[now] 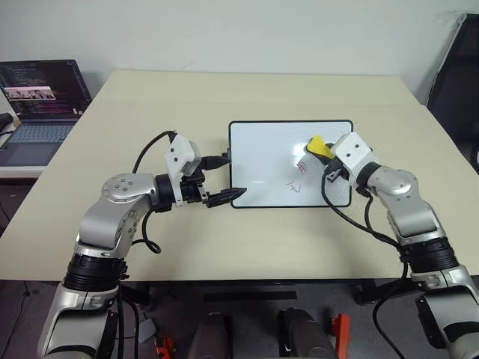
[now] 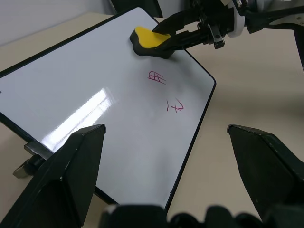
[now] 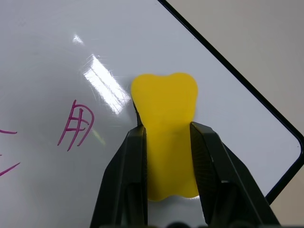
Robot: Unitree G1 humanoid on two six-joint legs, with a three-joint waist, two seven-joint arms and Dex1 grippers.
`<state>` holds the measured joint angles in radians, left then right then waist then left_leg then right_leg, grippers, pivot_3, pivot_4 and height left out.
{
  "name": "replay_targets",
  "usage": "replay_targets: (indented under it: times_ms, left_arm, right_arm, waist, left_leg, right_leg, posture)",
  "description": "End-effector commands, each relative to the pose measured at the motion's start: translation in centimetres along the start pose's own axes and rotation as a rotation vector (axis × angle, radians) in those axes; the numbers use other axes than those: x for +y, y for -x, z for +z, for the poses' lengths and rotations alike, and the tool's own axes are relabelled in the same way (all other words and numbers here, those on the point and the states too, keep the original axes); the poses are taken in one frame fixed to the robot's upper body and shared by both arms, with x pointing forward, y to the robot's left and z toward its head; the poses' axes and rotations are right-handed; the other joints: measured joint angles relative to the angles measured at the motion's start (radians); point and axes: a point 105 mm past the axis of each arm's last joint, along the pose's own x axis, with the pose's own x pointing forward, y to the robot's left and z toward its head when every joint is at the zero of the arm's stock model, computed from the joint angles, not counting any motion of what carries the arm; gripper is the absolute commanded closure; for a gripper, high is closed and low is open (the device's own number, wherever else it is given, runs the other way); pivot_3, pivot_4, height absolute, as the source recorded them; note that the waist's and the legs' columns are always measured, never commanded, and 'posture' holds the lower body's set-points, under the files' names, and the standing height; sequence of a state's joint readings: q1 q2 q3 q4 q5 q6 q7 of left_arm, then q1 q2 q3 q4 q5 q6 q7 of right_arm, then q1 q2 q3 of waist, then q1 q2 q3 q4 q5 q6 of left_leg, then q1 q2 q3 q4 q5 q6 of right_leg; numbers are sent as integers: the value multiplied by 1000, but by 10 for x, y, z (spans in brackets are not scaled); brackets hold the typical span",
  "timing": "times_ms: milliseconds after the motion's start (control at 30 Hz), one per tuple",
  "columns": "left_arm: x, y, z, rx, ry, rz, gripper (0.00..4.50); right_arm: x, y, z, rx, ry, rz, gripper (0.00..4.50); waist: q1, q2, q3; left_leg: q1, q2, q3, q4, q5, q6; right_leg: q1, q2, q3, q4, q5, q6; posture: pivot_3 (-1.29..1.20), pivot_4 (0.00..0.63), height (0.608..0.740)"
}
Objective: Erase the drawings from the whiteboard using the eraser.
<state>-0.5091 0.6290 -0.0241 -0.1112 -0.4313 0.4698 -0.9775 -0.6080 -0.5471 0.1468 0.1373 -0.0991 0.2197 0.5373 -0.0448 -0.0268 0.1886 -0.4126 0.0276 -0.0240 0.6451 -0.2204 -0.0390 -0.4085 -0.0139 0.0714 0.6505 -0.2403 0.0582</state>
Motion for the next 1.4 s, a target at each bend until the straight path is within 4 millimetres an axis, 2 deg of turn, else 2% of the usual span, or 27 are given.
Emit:
replay_targets:
  times_ms: [33,100,167,367,467,567,600,733,900,1000,1067,1167,1300,1400]
  left_arm:
    - [0,0,12,-33,-43,-9,0]
    - [0,0,11,-33,-43,-8,0]
    - [0,1,11,-32,-42,-5,0]
    - [0,0,10,-32,-40,-3,0]
    - [0,-1,8,-30,-39,-7,0]
    - [0,-2,10,-36,-43,-10,0]
    - [0,-2,11,-39,-44,-11,0]
    - [-1,-2,9,-39,-42,-11,0]
    - [-1,-1,9,-40,-38,-6,0]
    - [0,-1,9,-39,-39,-4,0]
    - [0,-1,9,-39,-40,-3,0]
    - [1,-1,11,-41,-44,-2,0]
    - [3,-1,13,-44,-50,1,0]
    - [4,-1,13,-47,-53,4,0]
  right_arm:
    - [31,-1,1,1,9,139,3537]
    - [45,2,2,-5,3,203,3537]
    - [49,5,1,3,0,226,3537]
    - [40,5,-2,25,7,202,3538]
    - [21,2,-8,56,24,107,3538]
    - [-12,0,-15,97,28,-51,3538]
    - [-15,0,-16,102,28,-60,3538]
    - [3,-3,-15,87,26,18,3538]
    - [37,-2,-9,61,-1,151,3539]
    - [44,1,-9,62,-9,177,3539]
    - [37,1,-10,68,-9,148,3539]
    - [6,8,-1,41,-33,67,3539]
    - [-29,32,26,-57,-97,45,3539]
    - [-47,51,28,-61,-99,46,3539]
  waist:
    - [-4,0,0]
    - [-6,0,0]
    - [-7,0,0]
    - [-8,0,0]
    - [-8,0,0]
    - [-9,0,0]
    - [-8,0,0]
    - [-8,-1,-1]
    - [-12,-1,-1]
    - [-15,-1,-1]
    - [-14,-1,-1]
    - [-12,-1,-1]
    - [-5,0,0]
    - [4,0,0]
  left_leg:
    - [1,0,0,0,0,0]
    - [2,0,0,0,0,0]
    - [2,0,0,0,0,0]
    - [3,0,0,0,0,0]
    - [3,0,0,0,0,0]
    - [3,0,0,1,0,0]
    - [4,0,0,1,1,0]
    - [5,0,0,1,2,1]
    - [5,0,0,0,2,1]
    - [5,1,0,0,2,1]
    - [5,1,1,0,2,1]
    - [5,1,1,0,2,1]
    - [4,1,0,0,2,1]
    - [2,0,0,-1,1,1]
  right_leg:
    - [1,0,0,0,0,0]
    - [2,0,0,0,0,0]
    - [2,0,0,0,-1,0]
    - [2,0,0,1,0,0]
    - [2,0,0,1,0,0]
    - [2,0,1,1,0,1]
    - [3,0,1,1,1,2]
    - [4,0,1,1,1,2]
    - [4,0,1,1,1,2]
    - [4,1,1,1,1,2]
    - [4,1,1,1,1,2]
    - [4,1,1,1,1,2]
    - [3,1,1,1,1,2]
    - [2,1,0,-1,0,1]
  posture:
    - [0,150,740]
    - [0,150,740]
    - [0,150,740]
    - [0,150,740]
    - [0,150,740]
    - [0,150,740]
    - [0,150,740]
    - [0,150,740]
    - [0,150,740]
    - [0,150,740]
    - [0,150,740]
    - [0,150,740]
    - [0,150,740]
    - [0,150,740]
